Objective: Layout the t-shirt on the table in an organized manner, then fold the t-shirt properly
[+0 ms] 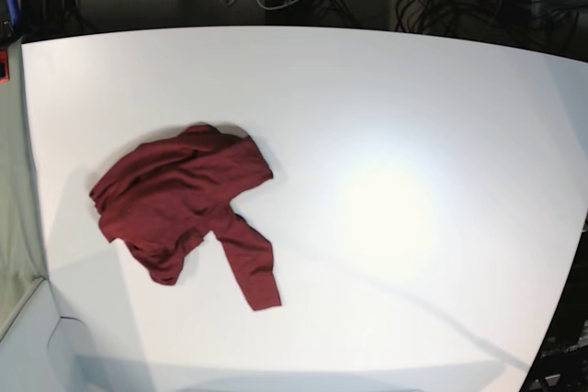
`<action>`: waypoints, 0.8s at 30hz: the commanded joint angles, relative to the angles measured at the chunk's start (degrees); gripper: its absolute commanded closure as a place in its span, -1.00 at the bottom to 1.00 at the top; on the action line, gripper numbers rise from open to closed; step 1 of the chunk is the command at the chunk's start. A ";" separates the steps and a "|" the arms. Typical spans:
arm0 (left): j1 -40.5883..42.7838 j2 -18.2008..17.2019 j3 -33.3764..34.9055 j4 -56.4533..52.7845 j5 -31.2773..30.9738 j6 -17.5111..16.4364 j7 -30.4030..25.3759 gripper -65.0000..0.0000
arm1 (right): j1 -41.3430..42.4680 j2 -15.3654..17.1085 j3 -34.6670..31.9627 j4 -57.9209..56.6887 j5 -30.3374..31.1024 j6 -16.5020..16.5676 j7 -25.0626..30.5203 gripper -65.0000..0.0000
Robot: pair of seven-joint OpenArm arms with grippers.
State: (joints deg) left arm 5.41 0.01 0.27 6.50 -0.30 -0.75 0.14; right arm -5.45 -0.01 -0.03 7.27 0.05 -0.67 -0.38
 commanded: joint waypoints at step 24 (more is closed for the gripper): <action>0.26 -0.05 0.12 0.22 0.08 0.89 -0.54 1.00 | -0.22 0.41 -0.27 0.16 0.25 0.97 0.07 1.00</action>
State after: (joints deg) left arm 5.39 -0.14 0.27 6.50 -0.30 -0.38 -0.05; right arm -5.45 0.05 -0.23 7.31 0.05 -0.64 -0.25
